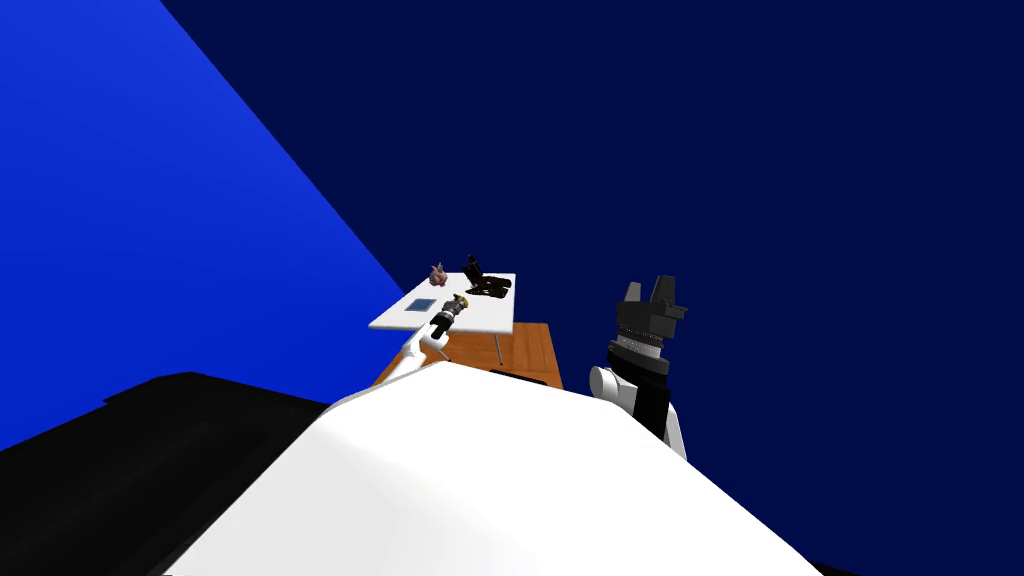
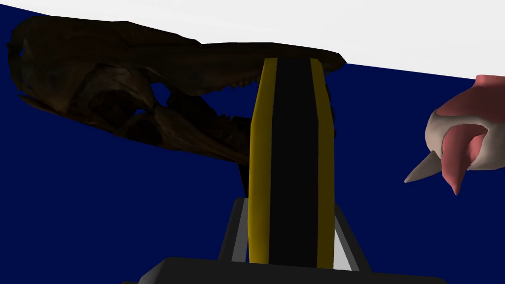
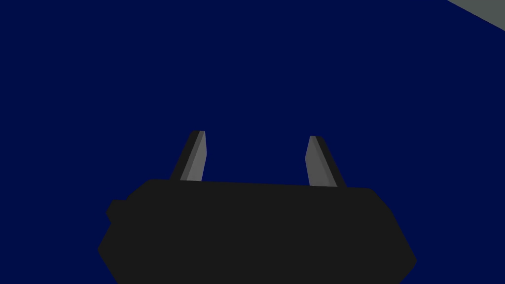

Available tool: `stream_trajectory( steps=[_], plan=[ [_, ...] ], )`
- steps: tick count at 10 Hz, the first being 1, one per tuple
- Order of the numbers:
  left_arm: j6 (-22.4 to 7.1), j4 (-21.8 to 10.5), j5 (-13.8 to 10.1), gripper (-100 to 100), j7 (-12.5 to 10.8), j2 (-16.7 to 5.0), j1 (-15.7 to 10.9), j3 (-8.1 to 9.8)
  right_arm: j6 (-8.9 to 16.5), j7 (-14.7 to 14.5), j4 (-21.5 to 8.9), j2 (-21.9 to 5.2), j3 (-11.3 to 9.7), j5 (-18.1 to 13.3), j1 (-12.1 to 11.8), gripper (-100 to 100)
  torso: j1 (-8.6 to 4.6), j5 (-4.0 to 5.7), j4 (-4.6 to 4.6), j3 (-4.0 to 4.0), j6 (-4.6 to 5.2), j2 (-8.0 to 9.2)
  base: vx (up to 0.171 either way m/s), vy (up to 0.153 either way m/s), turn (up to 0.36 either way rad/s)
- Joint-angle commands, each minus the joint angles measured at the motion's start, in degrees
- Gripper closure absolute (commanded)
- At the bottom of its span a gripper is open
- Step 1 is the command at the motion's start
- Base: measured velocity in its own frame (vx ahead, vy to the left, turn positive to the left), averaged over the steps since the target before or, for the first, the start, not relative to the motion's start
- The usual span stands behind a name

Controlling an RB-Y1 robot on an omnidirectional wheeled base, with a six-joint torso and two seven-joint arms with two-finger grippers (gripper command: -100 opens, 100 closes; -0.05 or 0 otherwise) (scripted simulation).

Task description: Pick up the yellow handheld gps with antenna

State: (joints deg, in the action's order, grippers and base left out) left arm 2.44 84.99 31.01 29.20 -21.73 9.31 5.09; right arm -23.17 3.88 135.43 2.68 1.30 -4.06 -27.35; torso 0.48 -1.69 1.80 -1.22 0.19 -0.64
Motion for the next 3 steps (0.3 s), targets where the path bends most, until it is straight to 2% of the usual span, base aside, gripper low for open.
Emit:
stream_trajectory(
  steps=[1, 2, 3],
  plan=[
    [-0.18, 2.41, 0.43, 100, 0.13, 0.49, 0.67, 0.41, 0.0, 0.0, 0.0, 0.0, 0.0, 0.0, 0.0, 0, 0.0, 0.0, 0.0, 0.0, 0.0, 0.0, -0.001, 0.03, 0.007],
    [-0.43, 1.52, 0.23, 100, -0.04, 0.14, 0.45, 0.18, 0.0, 0.0, 0.0, 0.0, 0.0, 0.0, 0.0, 0, -0.1, 0.03, -0.02, 0.01, 0.02, -0.01, 0.001, 0.01, 0.004],
    [-0.46, 1.72, 0.24, 0, -0.04, 0.13, 0.45, 0.23, 0.0, 0.0, 0.0, 0.0, 0.0, 0.0, 0.0, 0, -0.17, 0.02, 0.01, -0.01, 0.03, -0.02, 0.0, 0.0, 0.0]
  ],
)
